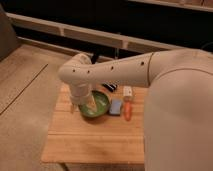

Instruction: Place the white sponge in the ceramic cup

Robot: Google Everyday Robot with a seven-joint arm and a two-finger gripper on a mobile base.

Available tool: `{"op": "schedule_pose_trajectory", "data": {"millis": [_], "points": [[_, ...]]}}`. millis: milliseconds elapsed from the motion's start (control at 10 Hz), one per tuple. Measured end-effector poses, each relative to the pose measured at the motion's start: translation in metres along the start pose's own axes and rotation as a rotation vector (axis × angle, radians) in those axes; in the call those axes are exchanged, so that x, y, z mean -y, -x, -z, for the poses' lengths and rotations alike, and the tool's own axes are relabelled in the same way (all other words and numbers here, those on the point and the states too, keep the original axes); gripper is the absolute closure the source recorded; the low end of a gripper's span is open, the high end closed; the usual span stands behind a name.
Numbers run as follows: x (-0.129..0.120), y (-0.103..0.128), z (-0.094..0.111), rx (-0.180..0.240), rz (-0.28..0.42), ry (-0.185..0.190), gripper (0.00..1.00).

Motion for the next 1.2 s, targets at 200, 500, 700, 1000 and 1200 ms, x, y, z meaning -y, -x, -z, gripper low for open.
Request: {"op": "schedule_pose_trajectory", "data": {"millis": [200,500,700,1000,1200], "points": [[0.000,0.000,0.001,0.003,0.002,-0.001,0.35],[0.020,0.023,0.011,0.088,0.005,-0.014,0.35],[0.062,0.045,0.030,0.203,-0.047,0.022,0.35],[0.129,0.056,0.063,0.354,-0.196,0.095,0.35],[0.136,0.057,0.068,0.375,-0.212,0.105,0.35]]}}
